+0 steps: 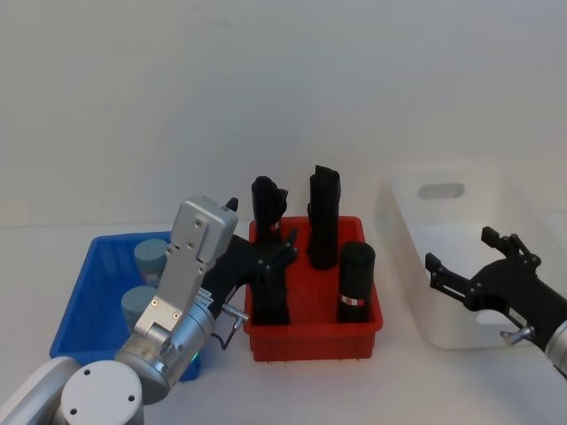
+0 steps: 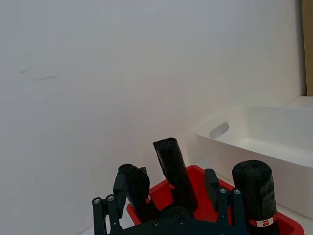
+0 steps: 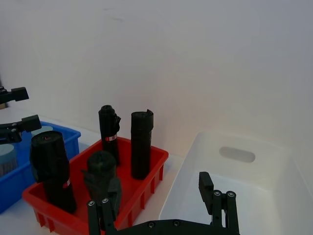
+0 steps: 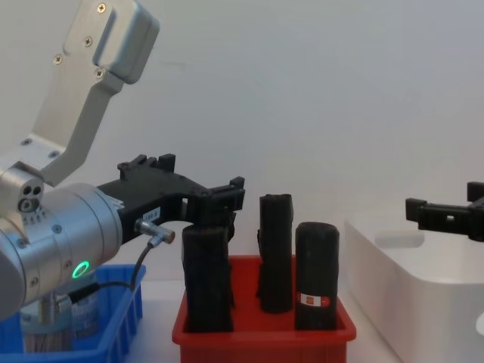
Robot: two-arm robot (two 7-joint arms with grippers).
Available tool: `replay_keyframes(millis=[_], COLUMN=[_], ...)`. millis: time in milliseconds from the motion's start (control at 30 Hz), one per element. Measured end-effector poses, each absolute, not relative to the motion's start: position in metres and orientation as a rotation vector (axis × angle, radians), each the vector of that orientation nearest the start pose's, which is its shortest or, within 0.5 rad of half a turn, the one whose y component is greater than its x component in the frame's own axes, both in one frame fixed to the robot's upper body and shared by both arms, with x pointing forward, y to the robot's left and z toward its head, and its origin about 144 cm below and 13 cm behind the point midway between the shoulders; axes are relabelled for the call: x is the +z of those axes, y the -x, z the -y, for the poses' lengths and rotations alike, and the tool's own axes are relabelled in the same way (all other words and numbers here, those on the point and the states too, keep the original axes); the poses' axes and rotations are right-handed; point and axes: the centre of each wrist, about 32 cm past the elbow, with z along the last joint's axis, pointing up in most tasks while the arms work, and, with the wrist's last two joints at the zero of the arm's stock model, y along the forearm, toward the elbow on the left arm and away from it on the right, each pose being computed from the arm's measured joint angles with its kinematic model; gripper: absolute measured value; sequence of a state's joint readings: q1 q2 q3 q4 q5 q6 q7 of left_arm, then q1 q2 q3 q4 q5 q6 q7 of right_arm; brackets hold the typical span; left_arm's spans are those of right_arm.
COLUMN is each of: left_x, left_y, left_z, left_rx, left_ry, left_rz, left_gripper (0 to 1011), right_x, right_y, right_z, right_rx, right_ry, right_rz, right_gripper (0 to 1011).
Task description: Pick the cotton swabs from the blue box and place them into the white box.
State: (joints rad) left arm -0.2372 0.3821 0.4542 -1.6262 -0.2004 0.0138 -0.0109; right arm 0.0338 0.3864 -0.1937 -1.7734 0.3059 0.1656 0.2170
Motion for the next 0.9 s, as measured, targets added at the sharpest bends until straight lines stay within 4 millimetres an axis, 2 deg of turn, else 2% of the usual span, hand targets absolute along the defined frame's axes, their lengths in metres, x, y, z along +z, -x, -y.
replay_keyframes(millis=[367, 900], left_x=[1.204, 1.204], left_y=[-0.492, -0.492], left_z=[-0.198, -0.198], left_rx=[1.124, 1.124], left_ry=[-0.061, -0.061], left_rz=[0.268, 0.268], left_gripper=[1004, 1004], right_x=[1.227, 1.224], right_y=[-0.468, -0.48], right_z=[0.261, 0.228], right_rx=[-1.03, -0.965], right_ry=[0.139, 0.167], right_rz=[-0.02, -0.02], right_gripper=[1001, 1001])
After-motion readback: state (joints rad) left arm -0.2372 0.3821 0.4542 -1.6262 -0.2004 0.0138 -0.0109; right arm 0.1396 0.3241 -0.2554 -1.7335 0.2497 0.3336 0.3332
